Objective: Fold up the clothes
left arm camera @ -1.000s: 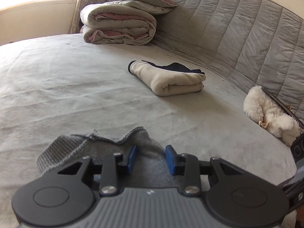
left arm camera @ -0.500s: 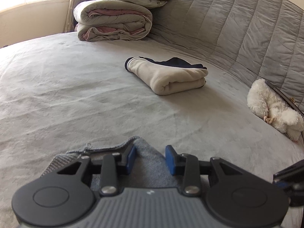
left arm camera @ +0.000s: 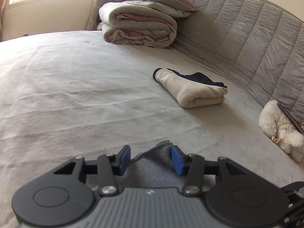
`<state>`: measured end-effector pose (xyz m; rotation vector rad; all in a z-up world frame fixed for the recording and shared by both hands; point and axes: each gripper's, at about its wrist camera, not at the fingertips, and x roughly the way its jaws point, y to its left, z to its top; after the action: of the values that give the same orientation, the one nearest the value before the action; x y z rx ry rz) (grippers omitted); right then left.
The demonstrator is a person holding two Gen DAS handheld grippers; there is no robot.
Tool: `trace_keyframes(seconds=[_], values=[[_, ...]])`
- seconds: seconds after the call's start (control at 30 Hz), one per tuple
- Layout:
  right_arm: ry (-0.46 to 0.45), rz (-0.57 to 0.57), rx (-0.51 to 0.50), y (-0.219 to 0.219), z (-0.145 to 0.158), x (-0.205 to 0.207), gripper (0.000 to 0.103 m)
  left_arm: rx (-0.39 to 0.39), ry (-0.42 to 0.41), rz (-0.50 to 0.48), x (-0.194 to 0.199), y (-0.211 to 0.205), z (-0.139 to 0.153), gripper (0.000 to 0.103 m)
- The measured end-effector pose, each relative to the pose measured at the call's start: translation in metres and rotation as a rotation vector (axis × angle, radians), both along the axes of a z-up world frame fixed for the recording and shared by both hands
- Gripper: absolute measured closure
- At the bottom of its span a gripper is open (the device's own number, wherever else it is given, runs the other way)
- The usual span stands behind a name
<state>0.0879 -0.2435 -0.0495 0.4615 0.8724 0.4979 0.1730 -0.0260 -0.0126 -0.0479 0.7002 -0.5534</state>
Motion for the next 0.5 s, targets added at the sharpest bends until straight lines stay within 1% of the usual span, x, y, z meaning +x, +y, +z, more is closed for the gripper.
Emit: trace_keyframes(seconds=[0.07,0.13,0.17,0.27,0.33,0.43,0.5], values=[[0.008,0.005,0.016,0.000,0.000,0.000,0.071,0.023,-0.013,0.032,-0.016,0.007,0.005,0.048],[0.015,0.007,0.021,0.001,0.000,0.000,0.071,0.030,-0.010,0.057,-0.032,0.015,0.009,0.046],[0.019,0.005,0.022,0.002,-0.001,0.000,0.071,0.028,-0.004,0.069,-0.041,0.019,0.011,0.046],[0.037,-0.007,0.039,0.000,-0.001,0.001,0.071,0.006,0.005,0.103,-0.072,0.030,0.014,0.037],[0.043,-0.016,0.047,-0.001,-0.001,0.001,0.071,0.008,0.014,0.115,-0.093,0.034,0.015,0.035],[0.047,-0.022,0.053,-0.001,0.002,-0.001,0.071,0.059,0.004,0.121,-0.125,0.033,0.014,0.034],[0.051,-0.020,0.058,0.000,0.003,-0.004,0.071,0.101,-0.001,0.120,-0.144,0.029,0.011,0.031]])
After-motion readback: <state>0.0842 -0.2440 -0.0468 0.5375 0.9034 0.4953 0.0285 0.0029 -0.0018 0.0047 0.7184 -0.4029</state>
